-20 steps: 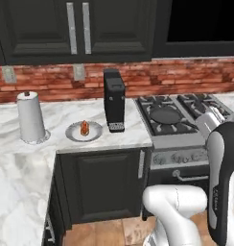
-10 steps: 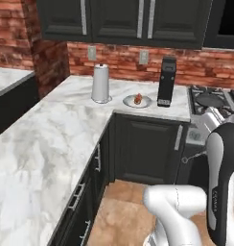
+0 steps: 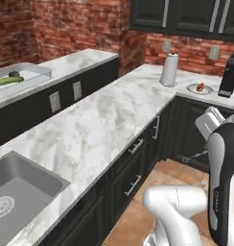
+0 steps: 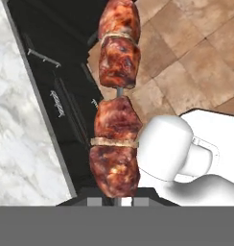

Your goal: Place the cold items (cucumber and squash) from the fridge in one tupperware on the dining counter. Place the warm items (kebab skewer and hot dog) in the stove area in another tupperware.

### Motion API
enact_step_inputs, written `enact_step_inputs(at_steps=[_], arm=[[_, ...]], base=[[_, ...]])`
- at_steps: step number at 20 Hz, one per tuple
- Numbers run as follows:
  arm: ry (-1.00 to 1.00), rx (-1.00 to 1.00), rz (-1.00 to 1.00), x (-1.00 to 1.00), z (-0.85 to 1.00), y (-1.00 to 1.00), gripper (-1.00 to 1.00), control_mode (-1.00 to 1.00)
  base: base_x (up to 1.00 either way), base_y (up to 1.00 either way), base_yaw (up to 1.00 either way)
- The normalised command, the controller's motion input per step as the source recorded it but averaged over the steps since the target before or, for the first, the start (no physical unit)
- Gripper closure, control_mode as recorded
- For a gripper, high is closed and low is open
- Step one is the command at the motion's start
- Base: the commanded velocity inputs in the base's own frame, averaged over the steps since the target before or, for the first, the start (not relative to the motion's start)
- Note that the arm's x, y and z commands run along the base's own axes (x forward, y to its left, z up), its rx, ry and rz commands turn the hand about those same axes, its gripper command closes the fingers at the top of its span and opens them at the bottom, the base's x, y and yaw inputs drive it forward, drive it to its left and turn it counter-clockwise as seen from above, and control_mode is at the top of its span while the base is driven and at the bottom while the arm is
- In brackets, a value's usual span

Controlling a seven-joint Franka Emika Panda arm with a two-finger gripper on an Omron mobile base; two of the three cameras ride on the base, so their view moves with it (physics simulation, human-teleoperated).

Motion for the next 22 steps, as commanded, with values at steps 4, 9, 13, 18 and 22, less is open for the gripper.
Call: enact_step_inputs(at_steps=[4, 9, 13, 18, 22], arm=[[0.0, 0.0, 0.0, 0.0, 0.0, 0.0, 1.0, 1.0], [0.0, 0.0, 0.0, 0.0, 0.0, 0.0, 1.0, 1.0], [0.0, 0.0, 0.0, 0.0, 0.0, 0.0, 1.0, 1.0], [0.0, 0.0, 0.0, 0.0, 0.0, 0.0, 1.0, 1.0], [0.0, 0.0, 0.0, 0.0, 0.0, 0.0, 1.0, 1.0]], base=[[-1.0, 0.65, 0.5], [-0.94, 0.81, 0.45], [-0.83, 0.9, 0.42], [-0.7, 1.0, 0.34], [-0.67, 1.0, 0.31]])
